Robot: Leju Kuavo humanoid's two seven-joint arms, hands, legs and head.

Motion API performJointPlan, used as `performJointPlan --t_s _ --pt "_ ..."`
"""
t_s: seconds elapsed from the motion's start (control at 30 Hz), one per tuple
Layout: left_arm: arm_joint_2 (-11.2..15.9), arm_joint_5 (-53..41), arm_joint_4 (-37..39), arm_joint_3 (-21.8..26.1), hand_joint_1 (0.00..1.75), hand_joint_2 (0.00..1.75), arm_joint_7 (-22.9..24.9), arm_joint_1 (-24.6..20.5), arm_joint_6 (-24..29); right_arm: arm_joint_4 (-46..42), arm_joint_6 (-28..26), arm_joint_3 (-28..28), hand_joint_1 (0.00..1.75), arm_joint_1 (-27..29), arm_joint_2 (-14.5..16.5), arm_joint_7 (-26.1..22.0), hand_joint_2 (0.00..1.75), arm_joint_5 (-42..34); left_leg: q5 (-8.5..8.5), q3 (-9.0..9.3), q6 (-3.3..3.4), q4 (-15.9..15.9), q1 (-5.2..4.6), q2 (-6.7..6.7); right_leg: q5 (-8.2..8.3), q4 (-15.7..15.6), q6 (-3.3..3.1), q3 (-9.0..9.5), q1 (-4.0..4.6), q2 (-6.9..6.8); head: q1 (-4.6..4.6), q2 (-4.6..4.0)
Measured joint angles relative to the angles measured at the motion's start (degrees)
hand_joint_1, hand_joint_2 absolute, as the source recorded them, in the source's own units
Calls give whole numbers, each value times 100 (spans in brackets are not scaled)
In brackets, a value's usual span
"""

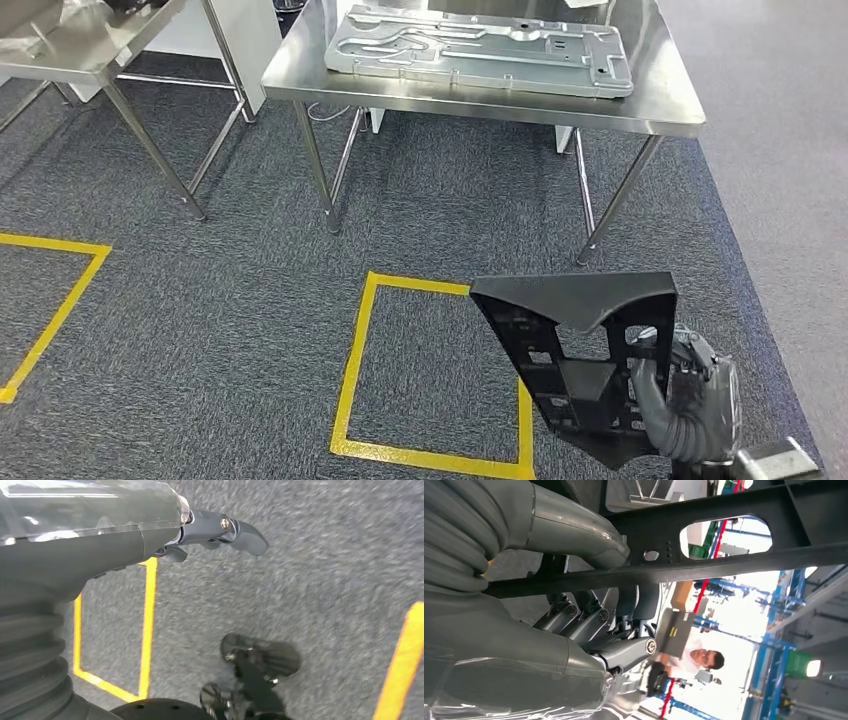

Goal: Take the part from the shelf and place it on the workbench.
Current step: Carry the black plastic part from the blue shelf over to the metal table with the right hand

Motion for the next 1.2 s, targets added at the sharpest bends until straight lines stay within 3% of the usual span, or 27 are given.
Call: performJointPlan --t_s 0.03,0.07,0.1,0.17,0.2,0.23,0.33,0.37,0.43,0.5,0.57,0.6,0.63,0.7,0.73,0.77,0.8,0.87,0.93,0.97,1.03,1.07,1.1,1.13,1.2 --pt "0 -4 0 -16 0 175 -22 9 -24 49 36 -36 175 -167 -104 96 175 -21 -71 85 -7 0 2 -6 -94 11 21 -136 -17 -8 0 0" --pt "0 -8 -1 -34 0 175 -38 18 -42 109 74 -79 175 -352 -215 204 175 -48 -146 181 -18 0 5 -12 -71 -125 39 -197 -30 -16 0 0" --pt "-1 -15 -1 -54 0 175 -45 22 -57 183 111 -122 175 -558 -325 326 175 -86 -226 286 -33 0 8 -17 100 -392 42 -193 -39 -25 0 0" --pt "0 -37 -3 -89 0 175 -23 19 -80 389 185 -202 175 -1074 -575 615 175 -189 -385 455 -77 5 7 -16 773 -1040 16 -137 -32 -36 -2 0" --pt "1 -50 -3 -107 0 175 -1 4 -91 524 220 -236 175 -1368 -731 773 175 -248 -453 502 -107 7 1 -9 1029 -1246 -10 -120 -15 -34 -2 0" --pt "3 -60 -4 -126 0 175 20 -14 -103 654 256 -267 175 -1655 -897 908 175 -308 -501 540 -140 -6 -3 -1 1175 -1346 -44 -117 3 -29 1 0" --pt "12 -64 -5 -182 0 175 43 -68 -129 969 400 -320 175 -2412 -1381 1209 175 -473 -408 517 -236 196 -3 4 1078 -1422 -162 13 6 -12 12 0" --pt "15 -60 -6 -195 0 175 44 -76 -133 1061 447 -321 175 -2625 -1517 1280 175 -511 -316 375 -259 470 0 3 1035 -1468 -200 102 -4 -18 12 0" --pt "18 -40 -9 -217 0 175 41 -80 -143 1257 528 -306 175 -2988 -1757 1392 175 -582 -297 -122 -294 1200 10 4 926 -1528 -249 291 -12 -33 11 0" --pt "17 -21 -11 -232 0 175 31 -53 -155 1456 578 -264 175 -3297 -1958 1485 175 -671 -655 -637 -309 1693 12 4 773 -1542 -265 476 -10 -38 11 0" --pt "19 -10 -12 -236 0 175 19 -13 -164 1638 594 -199 175 -3552 -2129 1554 175 -740 -1010 -927 -294 1649 11 4 600 -1544 -262 696 -6 -30 11 0" --pt "21 -4 -11 -237 0 175 16 5 -168 1723 597 -158 175 -3673 -2203 1582 175 -758 -973 -986 -270 1434 5 4 505 -1545 -258 822 1 -27 11 0" --pt "25 10 -11 -237 0 175 15 22 -174 1814 600 -98 175 -3787 -2269 1620 175 -764 -720 -1008 -231 1131 -5 4 410 -1550 -252 937 8 -27 11 0" --pt "47 46 -11 -235 0 175 13 57 -182 2019 612 51 175 -4031 -2352 1709 175 -763 151 -1012 -147 565 -40 -6 234 -1551 -218 1130 30 -2 13 0" --pt "55 69 -12 -235 0 175 10 65 -186 2126 622 138 175 -4154 -2386 1762 175 -757 467 -997 -118 420 -56 -9 167 -1566 -185 1184 35 15 13 0" --pt "61 85 -13 -235 0 175 10 66 -186 2222 631 218 175 -4274 -2421 1807 175 -750 617 -974 -97 353 -72 -18 135 -1558 -146 1226 35 33 14 0" --pt "60 98 -15 -234 0 175 11 56 -186 2298 640 291 175 -4387 -2458 1843 175 -743 566 -924 -79 332 -81 -17 147 -1538 -103 1239 26 46 13 0" --pt "58 126 -19 -231 0 175 15 30 -178 2432 645 438 175 -4632 -2538 1902 175 -747 518 -737 -17 202 -75 -25 309 -1234 -36 1155 -1 29 13 0" --pt "59 158 -22 -226 0 175 18 7 -163 2587 644 613 175 -4898 -2585 1947 175 -766 447 -506 33 73 -48 -31 402 -618 10 805 -21 3 14 0" --pt "60 175 -22 -222 0 175 18 4 -155 2670 643 704 175 -5012 -2600 1962 175 -779 395 -414 42 40 -41 -34 317 -311 30 568 -29 -6 15 0" --pt "58 201 -23 -217 0 175 18 12 -146 2828 641 891 175 -5205 -2616 2008 175 -799 264 -247 29 14 -24 -50 -83 23 74 123 -44 -14 15 0" --pt "55 212 -23 -215 0 175 18 20 -145 2891 639 974 175 -5279 -2619 2028 175 -810 189 -157 19 13 -14 -60 -240 8 90 -24 -50 -18 15 0" --pt "52 219 -26 -213 0 175 18 28 -145 2947 634 1051 175 -5350 -2620 2049 175 -821 106 -53 4 13 -2 -73 -266 -143 104 -108 -56 -23 15 0" --pt "50 222 -29 -208 0 175 18 33 -145 2996 629 1116 175 -5417 -2620 2066 175 -833 20 57 -16 14 9 -85 -112 -408 114 -138 -64 -31 15 0" --pt "47 227 -37 -193 0 175 18 48 -143 3102 610 1224 175 -5535 -2622 2088 175 -859 -158 236 -77 29 18 -105 672 -1076 113 -134 -76 -62 15 0"
